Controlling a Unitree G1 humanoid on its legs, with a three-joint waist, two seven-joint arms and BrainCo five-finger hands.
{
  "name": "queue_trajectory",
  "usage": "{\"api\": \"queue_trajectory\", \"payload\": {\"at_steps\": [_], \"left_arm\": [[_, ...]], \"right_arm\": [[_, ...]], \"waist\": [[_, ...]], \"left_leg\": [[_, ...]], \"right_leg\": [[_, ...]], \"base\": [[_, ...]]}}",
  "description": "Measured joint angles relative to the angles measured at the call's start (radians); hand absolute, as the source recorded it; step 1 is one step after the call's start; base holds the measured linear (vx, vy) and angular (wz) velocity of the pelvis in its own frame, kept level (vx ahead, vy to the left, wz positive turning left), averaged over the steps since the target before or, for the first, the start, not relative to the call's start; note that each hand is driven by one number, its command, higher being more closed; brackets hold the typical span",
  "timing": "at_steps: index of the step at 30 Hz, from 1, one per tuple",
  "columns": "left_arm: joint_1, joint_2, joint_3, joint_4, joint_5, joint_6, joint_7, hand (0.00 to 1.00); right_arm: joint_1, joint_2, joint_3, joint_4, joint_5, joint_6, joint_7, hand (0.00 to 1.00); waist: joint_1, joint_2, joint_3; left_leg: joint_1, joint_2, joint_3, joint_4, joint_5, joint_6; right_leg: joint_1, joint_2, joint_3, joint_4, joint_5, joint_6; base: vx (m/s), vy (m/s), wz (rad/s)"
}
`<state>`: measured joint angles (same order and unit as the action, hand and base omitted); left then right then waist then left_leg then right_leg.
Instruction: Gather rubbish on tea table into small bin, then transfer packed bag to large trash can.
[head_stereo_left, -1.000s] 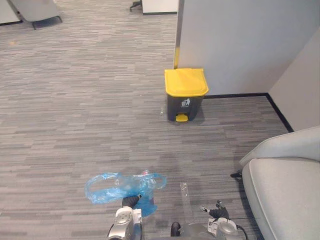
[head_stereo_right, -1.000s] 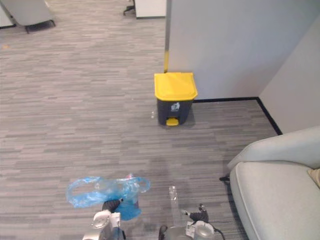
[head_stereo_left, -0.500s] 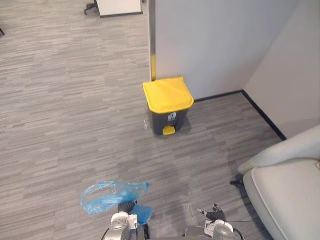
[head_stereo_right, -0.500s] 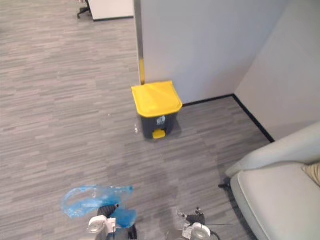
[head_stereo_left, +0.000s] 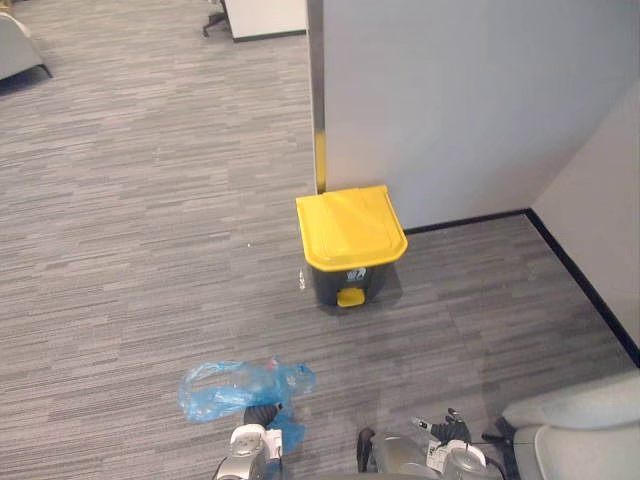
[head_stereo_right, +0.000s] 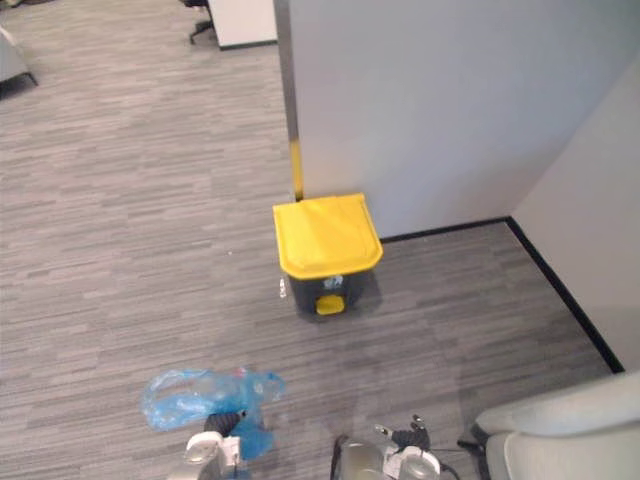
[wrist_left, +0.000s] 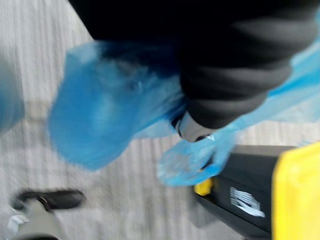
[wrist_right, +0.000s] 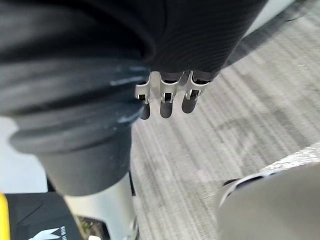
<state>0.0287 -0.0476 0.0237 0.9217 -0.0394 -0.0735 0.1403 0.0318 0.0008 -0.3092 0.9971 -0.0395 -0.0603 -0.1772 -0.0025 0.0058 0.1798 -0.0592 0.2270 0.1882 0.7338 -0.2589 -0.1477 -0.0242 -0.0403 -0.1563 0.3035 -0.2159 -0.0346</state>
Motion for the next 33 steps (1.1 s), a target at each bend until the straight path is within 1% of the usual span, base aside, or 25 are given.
{"api": "queue_trajectory", "payload": {"at_steps": [1,2,3,4,5,7,8,9,10,12,13,14,16,17,18,19,20,21,22,23,25,26,28,32,33], "left_arm": [[0.0,0.0,0.0,-0.006,0.0,0.0,-0.001,1.0],[0.0,0.001,0.0,-0.009,0.0,0.0,-0.008,1.0],[0.0,0.001,-0.001,-0.008,0.0,0.0,-0.01,1.0],[0.0,0.001,-0.004,-0.008,0.001,0.0,-0.01,1.0],[0.003,0.002,-0.012,-0.006,0.007,0.0,-0.011,1.0],[-0.003,0.028,-0.016,-0.001,0.017,-0.001,-0.011,1.0],[-0.01,0.042,-0.022,0.012,0.018,0.0,-0.011,1.0],[-0.009,0.046,-0.022,0.021,0.018,0.0,-0.011,1.0],[-0.01,0.05,-0.022,0.035,0.017,0.0,-0.01,1.0],[-0.007,0.054,-0.024,0.044,0.018,0.001,-0.009,1.0],[-0.007,0.059,-0.035,0.051,0.018,0.001,-0.008,1.0],[-0.006,0.073,-0.053,0.053,0.018,0.001,-0.007,1.0],[-0.003,0.083,-0.052,0.053,0.018,0.001,-0.006,1.0],[-0.004,0.084,-0.04,0.053,0.018,0.002,-0.001,1.0],[-0.004,0.084,-0.04,0.053,0.018,0.002,0.006,1.0],[-0.005,0.083,-0.039,0.053,0.018,0.002,0.012,1.0],[-0.009,0.085,-0.038,0.053,0.018,0.002,0.012,1.0],[-0.01,0.088,-0.038,0.053,0.018,0.001,0.012,1.0],[-0.01,0.097,-0.039,0.053,0.018,-0.001,0.01,1.0],[-0.026,0.072,-0.019,0.081,0.018,0.002,0.009,1.0],[-0.023,0.045,-0.005,0.082,0.018,0.0,0.01,1.0],[-0.023,0.035,-0.001,0.082,0.018,0.0,0.009,1.0],[-0.028,0.023,-0.002,0.082,0.018,0.0,0.001,1.0],[-0.025,0.006,-0.001,0.06,0.02,0.0,-0.018,1.0],[-0.016,0.004,-0.001,0.051,0.02,0.0,-0.018,1.0]], "right_arm": [[0.001,0.0,-0.001,0.0,0.0,0.001,0.0,0.0],[0.004,-0.001,-0.003,0.001,0.001,0.002,0.0,0.0],[0.005,0.0,-0.004,0.002,0.001,0.003,0.0,0.0],[0.007,0.0,-0.006,0.002,0.001,0.003,0.0,0.0],[0.01,-0.011,-0.012,0.006,0.001,0.003,0.0,0.0],[0.007,-0.002,-0.021,0.023,0.0,0.005,0.0,0.0],[0.007,0.005,-0.022,0.027,-0.001,0.007,0.001,0.0],[0.006,0.008,-0.023,0.036,-0.001,0.009,0.001,0.0],[-0.001,0.008,-0.027,0.041,-0.001,0.01,0.002,0.0],[-0.01,0.006,-0.028,0.035,-0.001,0.009,0.002,0.0],[-0.011,0.008,-0.028,0.025,-0.001,0.006,0.002,0.0],[-0.009,0.012,-0.032,0.014,-0.002,0.002,0.001,0.0],[-0.009,0.015,-0.031,0.007,-0.003,0.001,0.002,0.0],[-0.01,0.013,-0.031,0.002,-0.005,0.001,0.002,0.0],[-0.013,0.009,-0.031,0.002,-0.004,0.0,0.002,0.0],[-0.017,0.003,-0.031,-0.003,-0.003,-0.001,0.002,0.0],[-0.023,0.0,-0.03,-0.003,-0.003,-0.002,0.001,0.0],[-0.024,0.002,-0.03,0.001,-0.003,-0.001,0.001,0.0],[-0.018,0.01,-0.029,0.008,-0.003,0.0,0.001,0.0],[-0.022,-0.004,-0.042,0.008,-0.002,-0.004,0.002,0.0],[-0.022,-0.013,-0.05,0.009,-0.001,0.0,0.001,0.0],[-0.022,-0.011,-0.051,0.006,-0.001,0.0,0.0,0.0],[-0.018,-0.008,-0.064,0.009,-0.001,0.001,0.0,0.0],[0.005,0.001,-0.054,0.01,0.001,0.006,0.0,0.0],[0.007,0.0,-0.044,0.01,0.001,0.01,0.0,0.0]], "waist": [[0.001,0.001,-0.002],[0.006,0.0,-0.002],[0.006,0.001,-0.004],[0.004,0.003,-0.005],[0.005,0.014,-0.009],[0.009,-0.011,-0.019],[0.007,-0.027,-0.021],[0.009,-0.035,-0.026],[0.01,-0.035,-0.023],[0.007,-0.027,-0.021],[0.002,-0.026,-0.019],[-0.008,-0.025,-0.019],[-0.006,-0.026,-0.019],[-0.006,-0.024,-0.018],[-0.006,-0.018,-0.016],[-0.01,0.0,-0.011],[-0.015,0.009,-0.01],[-0.014,0.003,-0.012],[-0.014,-0.031,-0.02],[-0.012,0.007,-0.011],[-0.007,0.029,-0.017],[-0.015,0.035,-0.018],[-0.019,0.034,-0.017],[-0.007,0.015,-0.022],[-0.003,0.012,-0.023]], "left_leg": [[-0.013,-0.001,0.015,-0.029,-0.01,0.009],[-0.029,-0.013,0.033,-0.12,-0.017,0.026],[-0.045,-0.026,0.038,-0.211,-0.013,0.034],[-0.044,-0.049,0.035,-0.328,0.018,0.048],[-0.045,-0.075,0.012,-0.464,0.15,0.043],[-0.017,-0.117,0.015,-0.495,0.156,0.064],[-0.008,-0.134,0.03,-0.497,0.143,0.076],[-0.002,-0.145,0.045,-0.499,0.129,0.084],[0.018,-0.155,0.057,-0.506,0.106,0.095],[0.072,-0.169,0.08,-0.527,0.089,0.106],[0.101,-0.178,0.082,-0.535,0.083,0.114],[0.131,-0.183,0.071,-0.544,0.073,0.125],[0.163,-0.183,0.052,-0.562,0.069,0.126],[0.187,-0.18,0.039,-0.586,0.069,0.126],[0.197,-0.173,0.036,-0.594,0.068,0.123],[0.206,-0.148,0.027,-0.597,0.061,0.113],[0.214,-0.126,0.015,-0.605,0.057,0.104],[0.222,-0.126,0.009,-0.614,0.057,0.101],[0.23,-0.152,-0.011,-0.618,0.049,0.082],[0.25,-0.113,-0.038,-0.623,0.039,0.058],[0.255,-0.093,-0.037,-0.623,0.04,0.055],[0.255,-0.08,-0.041,-0.616,0.051,0.037],[0.254,-0.062,-0.054,-0.589,0.073,0.019],[0.164,-0.028,-0.055,-0.318,0.078,-0.001],[0.159,-0.019,-0.048,-0.294,0.062,-0.007]], "right_leg": [[0.011,-0.002,0.0,-0.01,0.0,0.0],[0.029,-0.01,0.006,-0.026,0.0,0.001],[0.037,-0.017,0.008,-0.038,0.001,0.005],[0.048,-0.027,0.01,-0.049,0.002,0.019],[0.052,-0.024,0.023,-0.057,-0.002,0.048],[0.061,-0.053,0.054,-0.072,-0.009,0.084],[0.061,-0.074,0.062,-0.071,-0.015,0.097],[0.059,-0.088,0.07,-0.058,-0.02,0.106],[0.047,-0.101,0.087,-0.009,-0.023,0.116],[-0.051,-0.118,0.125,0.231,-0.013,0.143],[-0.103,-0.13,0.142,0.372,0.015,0.173],[-0.147,-0.14,0.145,0.484,0.016,0.18],[-0.177,-0.136,0.123,0.533,-0.008,0.172],[-0.209,-0.125,0.102,0.526,-0.04,0.144],[-0.227,-0.114,0.096,0.508,-0.054,0.135],[-0.247,-0.089,0.068,0.451,-0.064,0.12],[-0.262,-0.062,0.05,0.333,-0.052,0.106],[-0.259,-0.054,0.052,0.251,-0.022,0.102],[-0.235,-0.061,0.067,0.097,0.106,0.079],[-0.213,-0.03,0.048,0.121,0.097,0.043],[-0.209,-0.014,0.037,0.12,0.066,0.033],[-0.194,-0.009,0.019,0.115,0.053,0.029],[-0.145,-0.001,-0.009,0.078,0.045,0.022],[-0.021,0.006,-0.033,-0.029,0.049,0.016],[-0.007,0.006,-0.031,-0.042,0.051,0.014]], "base": [[0.19,0.046,-0.08],[0.15,0.069,-0.1],[0.19,0.127,-0.09],[0.21,0.166,-0.09],[0.22,0.177,-0.19],[0.22,0.167,-0.16],[0.19,0.168,-0.14],[0.18,0.191,-0.31],[0.16,0.192,-0.38],[0.15,0.221,-0.27],[0.15,0.166,0.18],[0.18,0.092,0.33],[0.25,0.02,0.41],[0.23,-0.051,0.31],[0.24,-0.101,0.25],[0.24,-0.142,0.23],[0.24,-0.153,0.26],[0.27,-0.177,0.36],[0.3,-0.185,0.29],[0.36,-0.228,0.19],[0.27,-0.185,0.03],[0.23,-0.173,0.28],[0.22,-0.167,0.42],[0.15,-0.079,0.21],[0.13,0.02,-0.1]]}}
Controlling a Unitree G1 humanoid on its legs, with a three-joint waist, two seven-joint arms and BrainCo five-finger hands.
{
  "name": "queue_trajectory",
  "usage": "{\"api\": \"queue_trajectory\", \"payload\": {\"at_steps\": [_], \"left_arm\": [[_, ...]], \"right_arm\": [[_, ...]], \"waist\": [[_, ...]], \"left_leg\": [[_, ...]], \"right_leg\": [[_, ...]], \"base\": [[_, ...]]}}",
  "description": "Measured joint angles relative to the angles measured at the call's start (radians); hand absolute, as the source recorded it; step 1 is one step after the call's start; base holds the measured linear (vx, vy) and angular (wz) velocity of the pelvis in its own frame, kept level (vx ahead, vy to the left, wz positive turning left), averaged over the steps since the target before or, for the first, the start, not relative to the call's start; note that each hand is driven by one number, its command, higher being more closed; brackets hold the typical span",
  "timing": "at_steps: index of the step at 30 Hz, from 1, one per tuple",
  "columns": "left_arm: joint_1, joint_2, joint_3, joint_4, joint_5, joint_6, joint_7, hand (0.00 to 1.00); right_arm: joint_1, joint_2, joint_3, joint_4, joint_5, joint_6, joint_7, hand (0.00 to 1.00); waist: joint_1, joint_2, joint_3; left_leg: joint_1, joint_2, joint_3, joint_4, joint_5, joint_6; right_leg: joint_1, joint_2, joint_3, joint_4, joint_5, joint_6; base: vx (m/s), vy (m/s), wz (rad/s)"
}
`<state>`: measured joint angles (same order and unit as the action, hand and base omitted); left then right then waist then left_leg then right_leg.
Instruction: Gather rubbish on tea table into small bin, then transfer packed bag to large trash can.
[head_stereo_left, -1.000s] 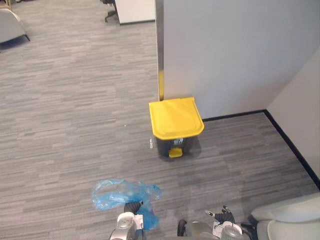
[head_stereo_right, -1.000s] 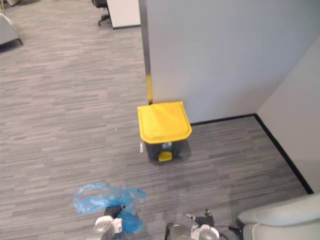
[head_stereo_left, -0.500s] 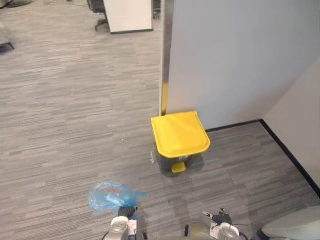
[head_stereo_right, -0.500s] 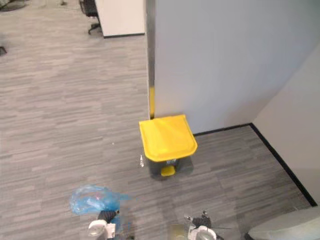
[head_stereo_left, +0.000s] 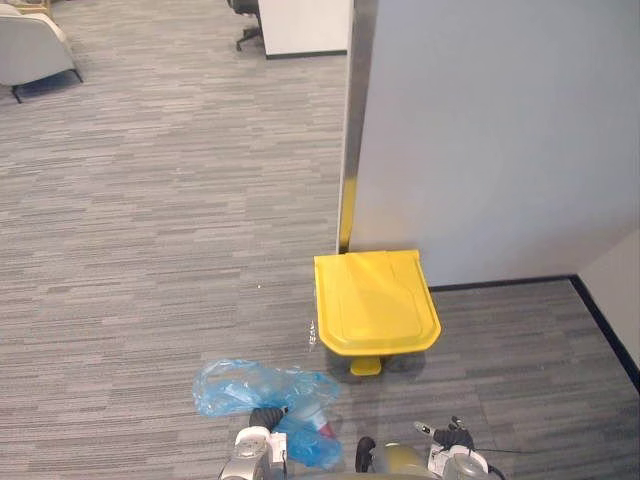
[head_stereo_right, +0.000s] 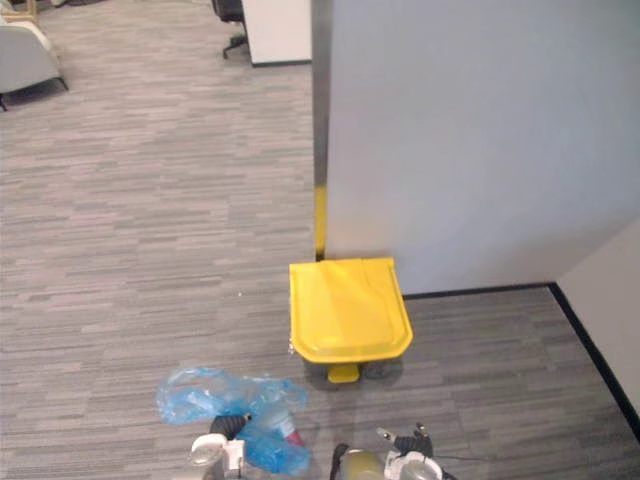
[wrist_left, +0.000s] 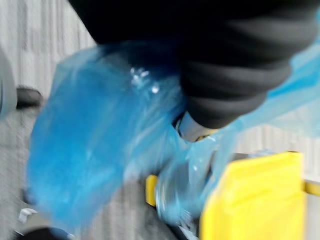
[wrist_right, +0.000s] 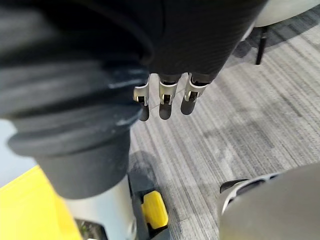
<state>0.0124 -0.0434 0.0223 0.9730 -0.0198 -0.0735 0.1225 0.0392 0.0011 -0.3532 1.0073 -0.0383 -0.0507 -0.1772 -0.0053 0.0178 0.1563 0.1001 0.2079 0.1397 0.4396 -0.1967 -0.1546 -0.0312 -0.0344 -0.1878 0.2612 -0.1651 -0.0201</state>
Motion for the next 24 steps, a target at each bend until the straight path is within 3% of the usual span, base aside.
{"api": "queue_trajectory", "payload": {"at_steps": [3,4,5,6,8,11,16,19,20,22,24], "left_arm": [[0.009,-0.001,0.0,-0.02,0.0,0.0,-0.001,1.0],[0.011,0.0,0.0,-0.021,0.0,0.0,0.0,1.0],[0.015,-0.003,-0.006,-0.017,0.0,0.002,0.001,1.0],[0.014,-0.001,-0.011,-0.011,0.0,0.002,0.003,1.0],[0.009,0.034,-0.013,0.001,0.001,0.003,0.006,1.0],[0.003,0.077,-0.017,0.004,0.017,0.003,0.009,1.0],[0.025,0.12,-0.022,0.028,0.017,0.002,0.009,1.0],[0.042,0.115,-0.021,0.04,0.017,0.002,0.009,1.0],[0.041,0.111,-0.02,0.039,0.017,0.001,0.009,1.0],[0.041,0.116,-0.016,0.04,0.017,0.001,0.009,1.0],[0.038,0.113,0.003,0.04,0.017,0.002,0.009,1.0]], "right_arm": [[0.0,0.002,0.003,0.003,0.0,0.006,0.0,0.0],[-0.003,0.001,0.002,0.014,0.001,0.005,0.0,0.0],[-0.004,-0.008,0.003,0.029,0.0,0.004,-0.001,0.0],[-0.008,-0.012,-0.001,0.033,0.002,0.005,0.0,0.0],[-0.001,0.004,-0.001,0.03,0.001,0.009,0.0,0.0],[0.006,0.023,-0.02,0.034,0.001,0.011,0.0,0.0],[0.006,0.024,-0.035,0.041,0.001,0.011,0.0,0.0],[0.001,0.007,-0.035,0.044,0.001,0.011,0.0,0.0],[-0.003,0.001,-0.036,0.049,0.001,0.011,0.0,0.0],[-0.018,0.001,-0.038,0.065,0.001,0.011,0.0,0.0],[-0.025,0.005,-0.037,0.063,0.002,0.009,0.001,0.0]], "waist": [[0.004,-0.01,-0.003],[0.006,-0.019,-0.006],[0.006,-0.008,-0.01],[0.009,0.014,-0.014],[-0.001,-0.021,-0.037],[-0.004,-0.042,-0.047],[-0.001,-0.043,-0.048],[0.0,-0.026,-0.044],[0.005,-0.021,-0.042],[0.008,-0.036,-0.032],[0.012,-0.043,-0.014]], "left_leg": [[-0.036,-0.029,0.015,-0.055,-0.094,0.023],[-0.051,-0.069,-0.004,-0.131,-0.088,0.032],[-0.056,-0.088,-0.014,-0.24,0.011,0.068],[-0.062,-0.078,-0.011,-0.254,0.033,0.047],[-0.043,-0.117,0.014,-0.274,0.033,0.052],[-0.026,-0.152,0.014,-0.307,0.043,0.069],[-0.001,-0.167,0.012,-0.339,0.05,0.08],[0.008,-0.164,0.013,-0.366,0.054,0.086],[0.007,-0.165,0.016,-0.367,0.053,0.088],[0.014,-0.171,0.022,-0.359,0.041,0.102],[0.028,-0.163,0.03,-0.342,0.002,0.119]], "right_leg": [[0.033,-0.016,0.035,-0.057,0.025,0.013],[0.034,-0.041,0.052,-0.069,0.037,0.029],[0.034,-0.037,0.075,-0.077,0.045,0.048],[0.035,-0.025,0.097,-0.079,0.043,0.062],[0.034,-0.057,0.14,-0.113,0.063,0.09],[0.047,-0.085,0.147,-0.143,0.076,0.108],[0.067,-0.089,0.146,-0.162,0.081,0.114],[0.054,-0.082,0.153,-0.154,0.08,0.114],[0.04,-0.082,0.158,-0.134,0.073,0.112],[0.008,-0.091,0.169,-0.052,0.037,0.116],[-0.022,-0.099,0.168,0.066,0.015,0.137]], "base": [[0.13,0.121,-0.19],[0.08,0.183,-0.51],[0.08,0.21,-0.62],[0.09,0.227,-0.66],[0.09,0.253,-0.48],[0.03,0.145,-0.05],[0.0,0.052,0.02],[-0.02,-0.011,-0.05],[-0.04,-0.007,-0.16],[-0.03,-0.002,-0.15],[-0.07,-0.012,-0.16]]}}
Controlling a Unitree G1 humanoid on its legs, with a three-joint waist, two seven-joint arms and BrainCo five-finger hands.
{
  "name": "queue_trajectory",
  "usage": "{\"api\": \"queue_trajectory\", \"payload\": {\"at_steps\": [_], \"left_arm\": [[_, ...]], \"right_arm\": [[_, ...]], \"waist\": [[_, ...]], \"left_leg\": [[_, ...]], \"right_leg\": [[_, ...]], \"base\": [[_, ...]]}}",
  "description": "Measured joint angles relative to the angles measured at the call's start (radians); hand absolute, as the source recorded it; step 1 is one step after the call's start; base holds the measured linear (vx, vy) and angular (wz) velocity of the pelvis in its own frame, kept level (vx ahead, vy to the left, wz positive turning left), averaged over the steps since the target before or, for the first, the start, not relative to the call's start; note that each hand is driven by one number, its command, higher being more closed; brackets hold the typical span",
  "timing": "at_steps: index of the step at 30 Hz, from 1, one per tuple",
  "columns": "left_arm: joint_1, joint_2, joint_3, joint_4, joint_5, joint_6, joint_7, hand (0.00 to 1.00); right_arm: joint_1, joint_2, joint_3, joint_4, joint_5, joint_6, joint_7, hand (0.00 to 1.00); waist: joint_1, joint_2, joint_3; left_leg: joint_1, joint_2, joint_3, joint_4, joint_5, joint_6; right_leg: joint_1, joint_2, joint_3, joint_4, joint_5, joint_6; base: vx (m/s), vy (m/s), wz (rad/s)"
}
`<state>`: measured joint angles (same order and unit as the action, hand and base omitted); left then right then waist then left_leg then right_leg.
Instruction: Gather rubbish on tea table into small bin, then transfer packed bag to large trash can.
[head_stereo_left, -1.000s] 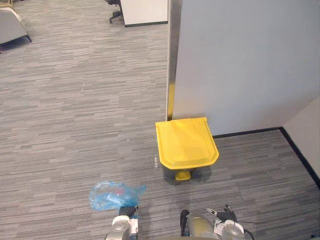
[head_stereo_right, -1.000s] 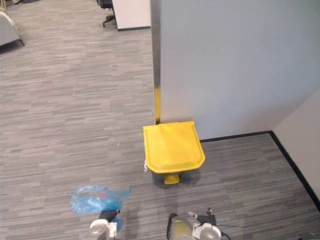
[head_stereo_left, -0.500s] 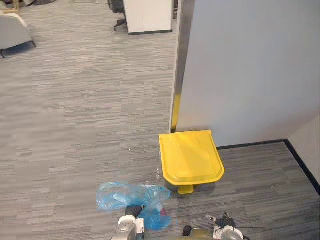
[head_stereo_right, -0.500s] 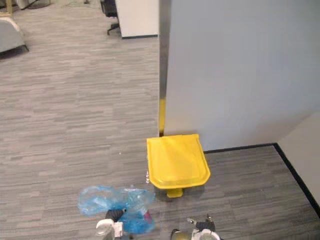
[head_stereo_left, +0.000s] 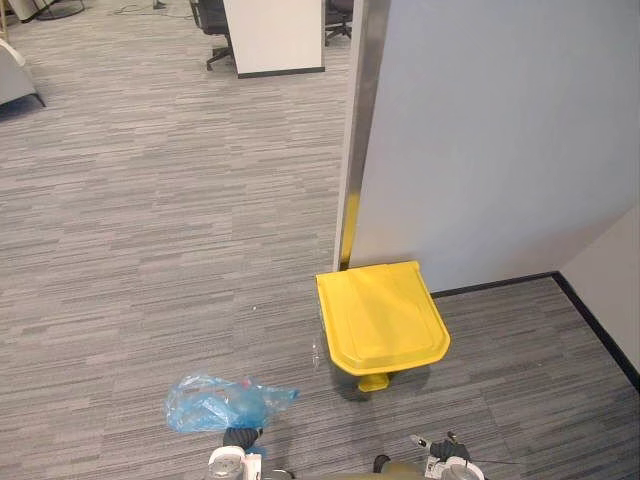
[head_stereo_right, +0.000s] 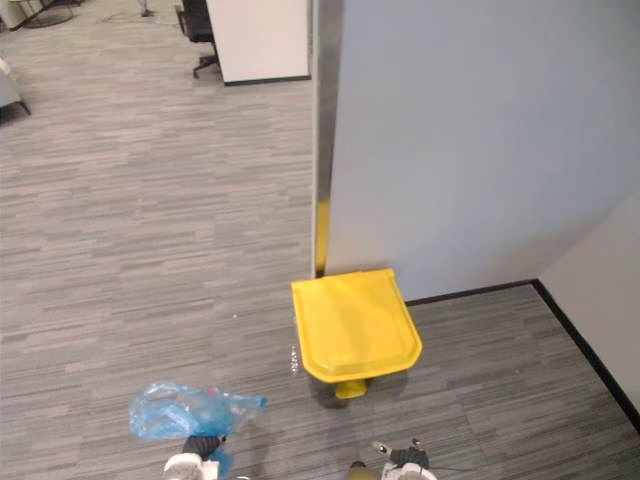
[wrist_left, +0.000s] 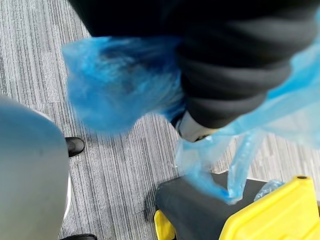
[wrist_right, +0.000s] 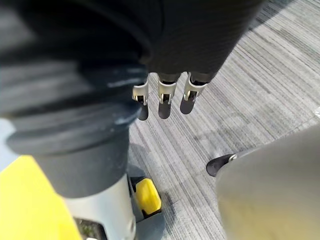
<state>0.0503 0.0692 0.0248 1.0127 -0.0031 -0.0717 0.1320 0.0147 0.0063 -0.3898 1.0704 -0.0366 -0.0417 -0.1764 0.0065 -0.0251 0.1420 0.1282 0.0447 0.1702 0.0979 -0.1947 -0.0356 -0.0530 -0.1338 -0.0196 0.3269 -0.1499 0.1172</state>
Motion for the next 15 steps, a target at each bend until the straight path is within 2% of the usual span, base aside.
{"api": "queue_trajectory", "payload": {"at_steps": [2,3,5,7,8,9,10,11,12,14,15], "left_arm": [[-0.01,-0.003,0.036,0.0,-0.001,0.0,0.001,1.0],[-0.01,-0.005,0.037,-0.001,-0.001,0.001,0.003,1.0],[-0.02,-0.008,0.038,0.0,-0.001,0.001,0.004,1.0],[-0.028,-0.016,0.051,-0.001,-0.002,0.001,0.011,1.0],[-0.033,-0.027,0.075,-0.001,-0.003,0.001,0.019,1.0],[-0.037,-0.034,0.081,0.0,-0.004,0.001,0.021,1.0],[-0.048,-0.046,0.091,0.002,-0.007,-0.001,0.021,1.0],[-0.071,-0.071,0.105,0.002,-0.009,-0.002,0.02,1.0],[-0.08,-0.085,0.108,0.002,-0.009,-0.002,0.019,1.0],[-0.098,-0.12,0.107,-0.001,-0.008,-0.004,0.018,1.0],[-0.098,-0.12,0.105,-0.002,-0.005,-0.005,0.016,1.0]], "right_arm": [[-0.019,0.015,0.0,-0.035,0.001,-0.006,0.0,0.0],[-0.015,0.015,0.002,-0.04,0.001,-0.011,-0.001,0.0],[-0.016,0.017,0.013,-0.059,0.0,-0.009,-0.001,0.0],[-0.018,0.018,0.021,-0.074,0.0,-0.01,-0.001,0.0],[-0.019,0.018,0.024,-0.076,0.001,-0.011,-0.001,0.0],[-0.017,0.016,0.032,-0.078,0.002,-0.011,-0.002,0.0],[-0.015,0.019,0.037,-0.072,0.002,-0.008,-0.003,0.0],[-0.03,0.004,0.035,-0.076,-0.001,-0.007,-0.003,0.0],[-0.037,0.0,0.029,-0.078,-0.001,-0.008,-0.003,0.0],[-0.033,0.002,0.009,-0.11,-0.003,-0.006,-0.002,0.0],[-0.032,0.003,0.01,-0.11,-0.005,-0.005,-0.002,0.0]], "waist": [[-0.003,0.001,0.03],[-0.007,0.001,0.032],[0.001,0.0,0.035],[0.003,0.004,0.043],[0.004,0.004,0.046],[0.004,0.002,0.046],[0.007,-0.003,0.047],[0.012,0.029,0.075],[0.009,0.041,0.087],[0.004,0.05,0.094],[0.005,0.049,0.093]], "left_leg": [[0.051,0.009,-0.005,0.009,-0.017,0.009],[0.058,0.024,-0.004,0.026,-0.032,0.012],[0.069,0.061,-0.003,0.062,-0.068,0.003],[0.064,0.095,0.006,0.105,-0.104,-0.016],[0.067,0.109,0.011,0.149,-0.144,-0.034],[0.07,0.118,0.011,0.19,-0.177,-0.054],[0.081,0.117,0.01,0.219,-0.209,-0.072],[0.098,0.143,0.001,0.237,-0.217,-0.081],[0.099,0.147,-0.008,0.24,-0.213,-0.08],[0.116,0.152,-0.033,0.237,-0.2,-0.065],[0.123,0.154,-0.038,0.237,-0.195,-0.058]], "right_leg": [[-0.11,-0.009,-0.029,0.249,-0.006,0.006],[-0.127,-0.007,-0.045,0.254,-0.02,-0.012],[-0.193,-0.003,-0.101,0.195,-0.009,-0.031],[-0.231,0.01,-0.12,0.021,0.06,-0.028],[-0.239,0.014,-0.128,-0.063,0.083,-0.026],[-0.227,0.016,-0.137,-0.069,0.075,-0.028],[-0.195,0.015,-0.129,-0.09,0.094,0.003],[-0.193,0.033,-0.141,-0.038,0.064,0.025],[-0.195,0.035,-0.144,-0.009,0.053,0.014],[-0.209,0.023,-0.164,0.083,0.012,-0.017],[-0.207,0.022,-0.167,0.106,-0.01,-0.019]], "base": [[-0.06,-0.01,-0.05],[0.05,-0.007,0.01],[0.1,-0.011,0.01],[0.18,-0.059,-0.03],[0.26,-0.116,-0.04],[0.45,-0.238,0.04],[0.46,-0.227,0.04],[0.44,-0.217,0.11],[0.27,-0.126,0.24],[0.24,-0.134,0.43],[0.24,-0.126,0.31]]}}
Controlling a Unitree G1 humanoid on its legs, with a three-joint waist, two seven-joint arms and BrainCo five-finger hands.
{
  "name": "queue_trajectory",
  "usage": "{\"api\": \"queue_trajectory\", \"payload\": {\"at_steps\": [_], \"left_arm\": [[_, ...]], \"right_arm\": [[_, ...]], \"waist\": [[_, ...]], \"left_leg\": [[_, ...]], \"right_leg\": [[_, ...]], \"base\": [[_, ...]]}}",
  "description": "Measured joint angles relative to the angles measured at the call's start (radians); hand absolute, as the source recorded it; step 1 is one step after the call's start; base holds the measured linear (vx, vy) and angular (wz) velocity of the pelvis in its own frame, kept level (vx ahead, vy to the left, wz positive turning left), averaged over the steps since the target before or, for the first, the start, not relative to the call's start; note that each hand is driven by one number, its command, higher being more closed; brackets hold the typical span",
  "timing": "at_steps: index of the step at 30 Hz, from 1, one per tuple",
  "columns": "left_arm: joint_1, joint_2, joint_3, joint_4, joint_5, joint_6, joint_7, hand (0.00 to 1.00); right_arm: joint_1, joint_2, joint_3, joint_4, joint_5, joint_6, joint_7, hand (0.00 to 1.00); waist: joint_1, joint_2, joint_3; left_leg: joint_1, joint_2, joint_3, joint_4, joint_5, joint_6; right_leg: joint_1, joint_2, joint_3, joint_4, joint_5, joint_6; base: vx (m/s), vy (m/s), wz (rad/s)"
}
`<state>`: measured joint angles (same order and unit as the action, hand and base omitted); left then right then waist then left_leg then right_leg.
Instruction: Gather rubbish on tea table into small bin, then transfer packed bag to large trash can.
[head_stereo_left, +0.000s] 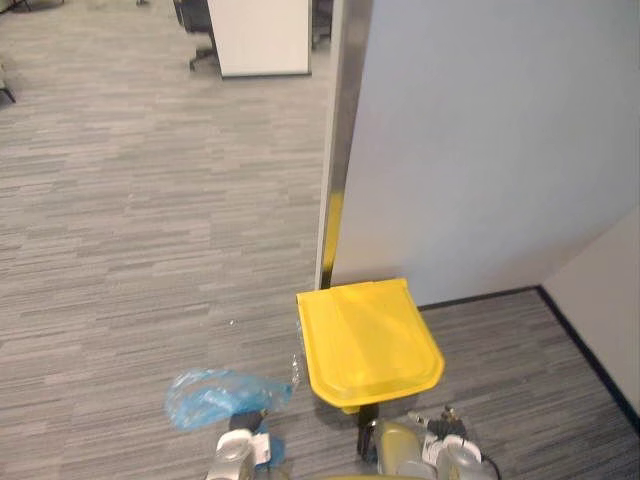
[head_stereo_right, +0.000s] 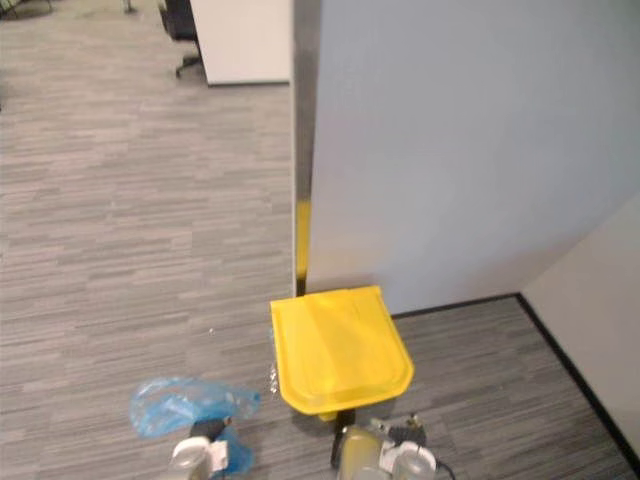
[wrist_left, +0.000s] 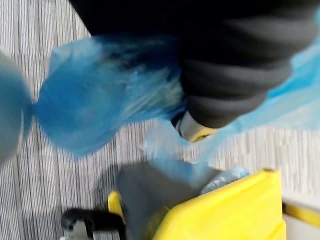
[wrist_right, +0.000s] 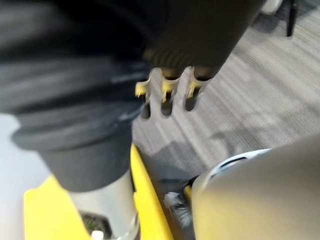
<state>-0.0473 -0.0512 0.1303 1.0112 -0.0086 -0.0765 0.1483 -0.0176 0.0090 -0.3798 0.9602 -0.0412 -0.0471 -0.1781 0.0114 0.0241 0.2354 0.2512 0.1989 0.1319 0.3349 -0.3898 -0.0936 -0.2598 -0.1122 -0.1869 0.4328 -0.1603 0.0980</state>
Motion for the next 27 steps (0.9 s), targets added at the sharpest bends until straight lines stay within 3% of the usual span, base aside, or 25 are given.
{"api": "queue_trajectory", "payload": {"at_steps": [3,8,10,13,20,22,27], "left_arm": [[0.006,0.0,0.001,-0.001,0.006,0.0,-0.001,1.0],[0.023,0.0,0.001,-0.034,0.008,0.001,-0.004,1.0],[0.02,-0.001,-0.005,-0.038,0.007,0.001,-0.007,1.0],[0.021,0.002,-0.013,-0.041,0.006,0.001,-0.006,1.0],[0.016,0.028,-0.083,-0.071,0.006,0.001,0.001,1.0],[0.017,0.036,-0.09,-0.088,0.006,0.001,0.003,1.0],[-0.007,0.08,-0.128,-0.138,0.003,-0.006,0.006,1.0]], "right_arm": [[0.016,0.002,0.003,-0.003,0.0,-0.002,0.0,0.0],[0.038,-0.007,0.057,0.001,0.0,0.001,0.001,0.0],[0.038,-0.01,0.097,0.001,-0.001,0.001,0.001,0.0],[0.036,-0.011,0.142,-0.001,-0.001,0.002,0.001,0.0],[-0.062,0.009,0.307,-0.014,-0.005,0.002,0.001,0.0],[-0.085,0.012,0.341,-0.065,-0.016,0.0,0.0,0.0],[-0.198,-0.019,0.404,-0.166,-0.041,-0.014,-0.025,0.0]], "waist": [[0.001,-0.002,-0.012],[0.026,-0.013,-0.049],[0.026,-0.033,-0.063],[0.027,-0.041,-0.077],[0.045,-0.041,-0.08],[0.049,-0.042,-0.078],[0.065,-0.038,-0.057]], "left_leg": [[0.019,0.012,-0.008,0.0,0.01,0.008],[0.0,0.009,-0.01,0.031,0.024,-0.018],[-0.022,-0.011,-0.031,0.035,0.032,-0.031],[-0.06,-0.028,-0.059,0.04,0.033,-0.033],[-0.212,-0.036,-0.114,0.073,0.038,-0.041],[-0.235,-0.034,-0.116,0.072,0.049,-0.06],[-0.326,-0.017,-0.125,0.126,0.049,-0.059]], "right_leg": [[0.003,-0.015,-0.025,0.08,-0.058,-0.01],[0.018,-0.031,-0.031,0.056,-0.059,-0.003],[0.016,-0.055,-0.034,0.042,-0.051,0.006],[0.015,-0.079,-0.053,0.01,-0.029,0.01],[-0.062,-0.1,-0.106,-0.025,0.018,0.005],[-0.073,-0.105,-0.118,-0.026,0.025,-0.001],[-0.11,-0.097,-0.139,-0.038,0.057,-0.015]], "base": [[0.23,-0.093,0.24],[0.16,0.017,-0.01],[0.03,0.069,0.23],[-0.03,0.065,0.29],[-0.08,-0.013,0.24],[-0.1,-0.072,0.27],[-0.13,-0.067,0.16]]}}
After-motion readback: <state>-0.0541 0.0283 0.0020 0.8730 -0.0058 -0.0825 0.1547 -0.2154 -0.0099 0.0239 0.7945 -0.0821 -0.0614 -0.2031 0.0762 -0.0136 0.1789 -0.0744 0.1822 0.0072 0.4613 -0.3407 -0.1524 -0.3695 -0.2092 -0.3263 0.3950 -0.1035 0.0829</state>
